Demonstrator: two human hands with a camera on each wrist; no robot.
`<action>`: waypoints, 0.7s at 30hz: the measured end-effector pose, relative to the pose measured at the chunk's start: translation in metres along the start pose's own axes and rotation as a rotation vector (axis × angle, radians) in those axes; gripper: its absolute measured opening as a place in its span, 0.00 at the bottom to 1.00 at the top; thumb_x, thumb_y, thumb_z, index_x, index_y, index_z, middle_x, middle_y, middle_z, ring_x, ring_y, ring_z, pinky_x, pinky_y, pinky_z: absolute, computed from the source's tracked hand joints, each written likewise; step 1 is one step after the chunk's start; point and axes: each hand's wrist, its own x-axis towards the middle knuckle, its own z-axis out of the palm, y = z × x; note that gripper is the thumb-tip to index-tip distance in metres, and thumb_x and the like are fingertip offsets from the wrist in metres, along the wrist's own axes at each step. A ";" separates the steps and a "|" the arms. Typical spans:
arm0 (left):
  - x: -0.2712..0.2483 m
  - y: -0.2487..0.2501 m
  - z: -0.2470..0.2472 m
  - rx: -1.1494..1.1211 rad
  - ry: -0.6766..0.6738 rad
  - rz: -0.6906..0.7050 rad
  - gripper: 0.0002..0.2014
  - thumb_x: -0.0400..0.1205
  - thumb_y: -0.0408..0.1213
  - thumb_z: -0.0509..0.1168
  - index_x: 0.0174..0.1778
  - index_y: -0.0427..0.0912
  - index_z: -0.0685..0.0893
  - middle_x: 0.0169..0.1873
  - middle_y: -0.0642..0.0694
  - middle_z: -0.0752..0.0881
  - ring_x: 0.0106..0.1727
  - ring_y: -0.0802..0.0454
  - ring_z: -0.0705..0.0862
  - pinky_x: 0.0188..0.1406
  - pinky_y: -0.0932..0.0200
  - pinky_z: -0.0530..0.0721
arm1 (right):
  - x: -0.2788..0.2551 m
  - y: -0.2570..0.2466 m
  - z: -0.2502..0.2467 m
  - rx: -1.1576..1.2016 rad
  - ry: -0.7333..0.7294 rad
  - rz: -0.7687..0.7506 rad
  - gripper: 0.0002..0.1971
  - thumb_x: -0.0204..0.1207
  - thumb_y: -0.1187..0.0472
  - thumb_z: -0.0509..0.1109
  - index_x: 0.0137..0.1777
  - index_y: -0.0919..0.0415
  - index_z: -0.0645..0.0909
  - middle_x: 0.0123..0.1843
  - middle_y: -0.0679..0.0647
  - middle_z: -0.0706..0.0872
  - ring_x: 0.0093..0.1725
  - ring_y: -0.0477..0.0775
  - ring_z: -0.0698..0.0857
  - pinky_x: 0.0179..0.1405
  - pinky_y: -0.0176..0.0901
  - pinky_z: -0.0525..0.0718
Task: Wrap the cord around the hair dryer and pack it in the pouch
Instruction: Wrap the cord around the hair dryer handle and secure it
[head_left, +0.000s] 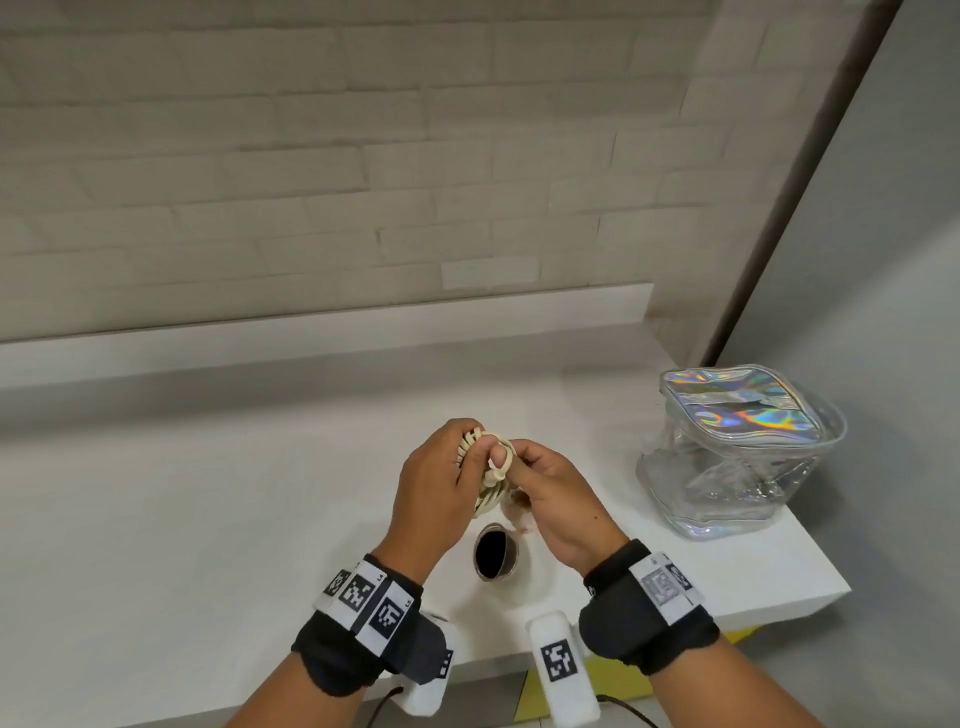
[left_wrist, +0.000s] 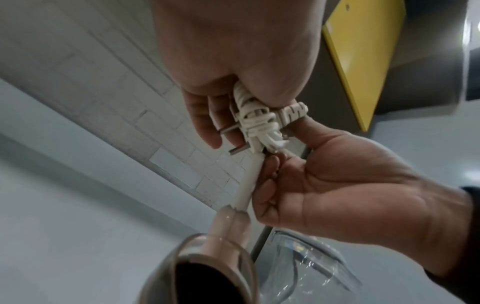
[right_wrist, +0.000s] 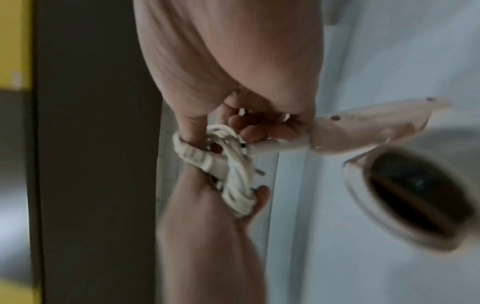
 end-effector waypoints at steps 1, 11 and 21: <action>0.002 0.001 0.000 -0.038 -0.001 -0.032 0.07 0.84 0.45 0.63 0.50 0.48 0.82 0.39 0.56 0.86 0.40 0.56 0.84 0.41 0.61 0.81 | 0.001 0.000 -0.001 0.050 -0.023 0.040 0.13 0.70 0.47 0.77 0.45 0.56 0.87 0.42 0.61 0.81 0.38 0.58 0.70 0.31 0.42 0.68; 0.007 -0.001 0.004 -0.291 0.116 -0.239 0.03 0.80 0.41 0.70 0.44 0.47 0.85 0.39 0.52 0.88 0.41 0.55 0.86 0.42 0.60 0.84 | -0.025 -0.004 0.011 -0.395 0.159 -0.247 0.05 0.75 0.61 0.75 0.50 0.55 0.87 0.42 0.49 0.92 0.41 0.46 0.90 0.46 0.39 0.87; -0.005 0.003 0.005 -0.070 0.148 -0.092 0.06 0.85 0.45 0.62 0.49 0.49 0.81 0.43 0.54 0.82 0.42 0.61 0.83 0.38 0.68 0.78 | -0.023 0.004 0.022 -0.320 0.289 -0.424 0.04 0.80 0.62 0.69 0.48 0.56 0.85 0.50 0.46 0.88 0.50 0.46 0.87 0.51 0.39 0.85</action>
